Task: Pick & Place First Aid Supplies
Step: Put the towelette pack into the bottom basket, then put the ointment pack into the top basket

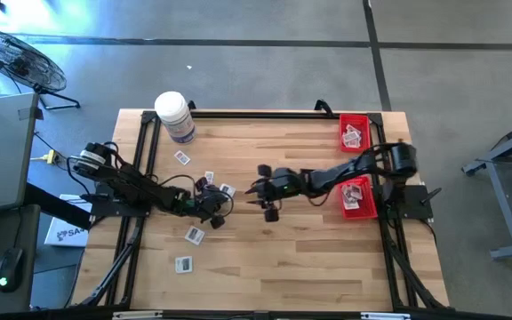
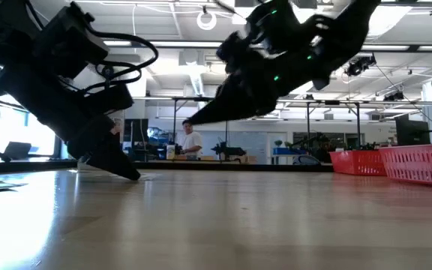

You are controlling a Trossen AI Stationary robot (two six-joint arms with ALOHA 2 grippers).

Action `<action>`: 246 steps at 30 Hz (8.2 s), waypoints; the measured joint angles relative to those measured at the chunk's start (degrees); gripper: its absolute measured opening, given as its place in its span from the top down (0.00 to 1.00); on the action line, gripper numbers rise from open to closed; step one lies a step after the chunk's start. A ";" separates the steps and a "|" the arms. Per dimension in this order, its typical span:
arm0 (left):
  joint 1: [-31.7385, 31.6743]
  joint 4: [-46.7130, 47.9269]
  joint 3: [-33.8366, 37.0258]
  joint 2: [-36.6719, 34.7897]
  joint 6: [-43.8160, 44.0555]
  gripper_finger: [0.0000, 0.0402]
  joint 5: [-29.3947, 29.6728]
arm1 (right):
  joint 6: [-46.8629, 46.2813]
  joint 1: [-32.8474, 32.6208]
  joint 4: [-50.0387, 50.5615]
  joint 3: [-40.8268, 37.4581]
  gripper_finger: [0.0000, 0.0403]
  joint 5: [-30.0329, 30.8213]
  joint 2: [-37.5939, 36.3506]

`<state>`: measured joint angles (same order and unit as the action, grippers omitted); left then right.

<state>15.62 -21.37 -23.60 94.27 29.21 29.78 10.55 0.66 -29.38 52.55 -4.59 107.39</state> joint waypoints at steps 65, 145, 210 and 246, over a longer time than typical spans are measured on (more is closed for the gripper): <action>-4.44 -12.74 0.44 0.84 2.23 1.00 -3.02 | 0.28 -5.01 35.05 5.73 0.67 15.98 -8.46; -4.37 -9.77 -11.95 -14.79 -19.54 0.55 -8.17 | -54.12 -9.91 115.41 -2.66 1.00 14.66 -27.99; -21.89 51.29 -15.69 -16.34 31.76 0.55 -9.48 | -2.84 -6.61 46.35 2.80 0.66 15.56 -25.74; -22.36 40.51 -15.64 -3.91 37.05 0.77 -3.90 | -3.79 -7.05 44.05 2.80 0.66 15.53 -25.74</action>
<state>-6.75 19.15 -39.24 90.37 66.26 25.88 6.75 -6.39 14.67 55.35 10.94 81.65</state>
